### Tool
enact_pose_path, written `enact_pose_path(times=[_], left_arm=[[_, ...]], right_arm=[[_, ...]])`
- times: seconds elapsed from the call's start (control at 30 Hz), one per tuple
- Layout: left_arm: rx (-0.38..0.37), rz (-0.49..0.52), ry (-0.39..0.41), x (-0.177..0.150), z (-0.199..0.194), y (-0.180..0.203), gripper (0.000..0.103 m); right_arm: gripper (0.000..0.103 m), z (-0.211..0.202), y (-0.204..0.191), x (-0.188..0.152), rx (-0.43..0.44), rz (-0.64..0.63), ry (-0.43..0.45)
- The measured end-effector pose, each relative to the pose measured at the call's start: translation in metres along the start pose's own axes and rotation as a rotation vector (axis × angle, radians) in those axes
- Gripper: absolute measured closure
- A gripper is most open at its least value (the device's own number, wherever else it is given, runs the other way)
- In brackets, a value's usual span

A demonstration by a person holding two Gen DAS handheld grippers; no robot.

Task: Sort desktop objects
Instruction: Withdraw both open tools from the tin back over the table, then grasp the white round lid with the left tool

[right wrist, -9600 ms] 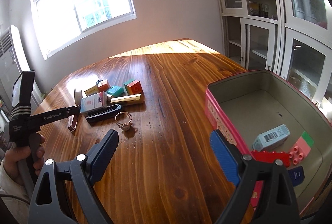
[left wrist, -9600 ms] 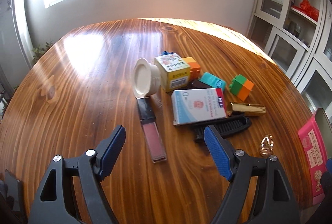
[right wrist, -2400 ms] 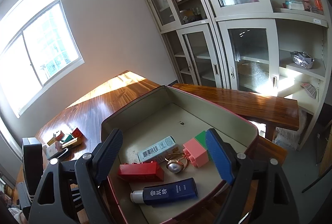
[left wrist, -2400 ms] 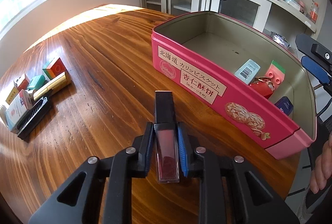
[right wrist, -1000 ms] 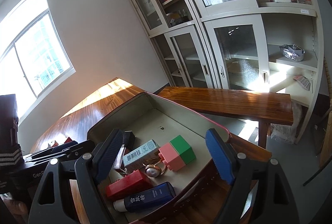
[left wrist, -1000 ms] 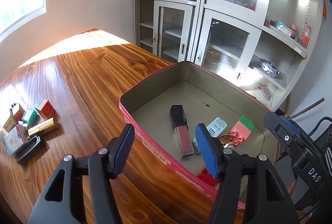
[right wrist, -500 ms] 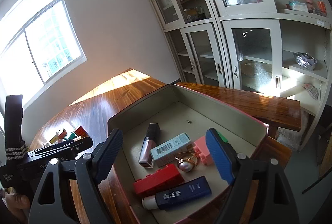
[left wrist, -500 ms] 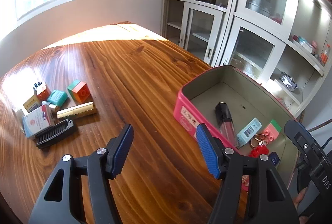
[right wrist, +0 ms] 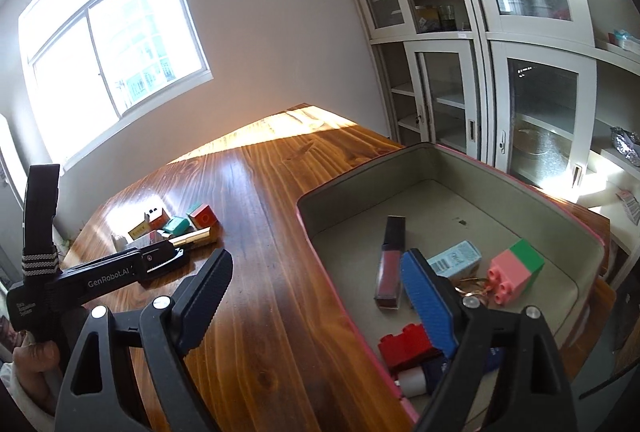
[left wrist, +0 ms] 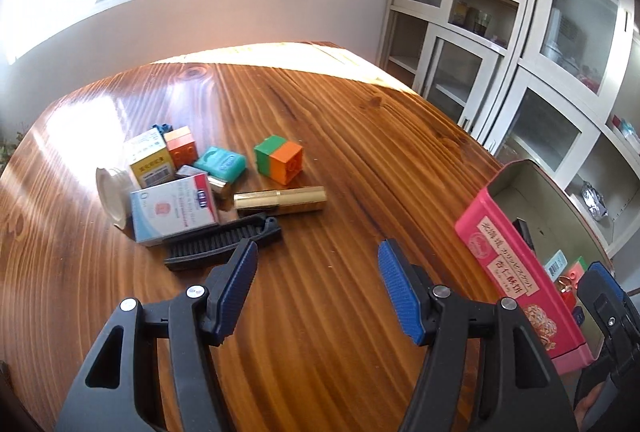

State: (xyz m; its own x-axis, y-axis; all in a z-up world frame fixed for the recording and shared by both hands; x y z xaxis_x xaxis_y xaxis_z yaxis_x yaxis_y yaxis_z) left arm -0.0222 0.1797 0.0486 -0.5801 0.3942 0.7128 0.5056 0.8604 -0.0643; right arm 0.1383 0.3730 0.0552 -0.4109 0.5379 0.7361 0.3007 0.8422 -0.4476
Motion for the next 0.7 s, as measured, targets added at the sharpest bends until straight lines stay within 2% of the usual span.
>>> enact_pose_path(times=[0.37, 0.5, 0.7], left_arm=[[0.136, -0.123, 0.030, -0.014, -0.008, -0.102, 0.036], [0.129, -0.185, 0.040, -0.021, -0.001, -0.133, 0.036], [0.116, -0.213, 0.058, -0.025, 0.013, -0.161, 0.036]], right_arm=[[0.013, 0.026, -0.056, -0.019, 0.078, -0.099, -0.087], [0.013, 0.036, -0.071, -0.026, 0.095, -0.122, -0.122], [0.013, 0.049, -0.086, -0.034, 0.108, -0.148, -0.164]])
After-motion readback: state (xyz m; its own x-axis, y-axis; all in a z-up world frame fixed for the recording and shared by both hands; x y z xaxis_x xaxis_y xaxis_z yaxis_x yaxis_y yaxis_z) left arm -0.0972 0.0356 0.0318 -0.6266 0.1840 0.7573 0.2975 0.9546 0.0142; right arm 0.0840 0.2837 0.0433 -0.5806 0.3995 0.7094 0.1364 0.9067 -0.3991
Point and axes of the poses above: each gripper's, at about its wrist camera, not at the fingertips, and z roughly the way its jaws point, y to its right, x to its top, the point moved 2 cm from there along z, roughly the way its jaws point, and after that the axes turned 13 degrees about z, right-handed, at the moved point
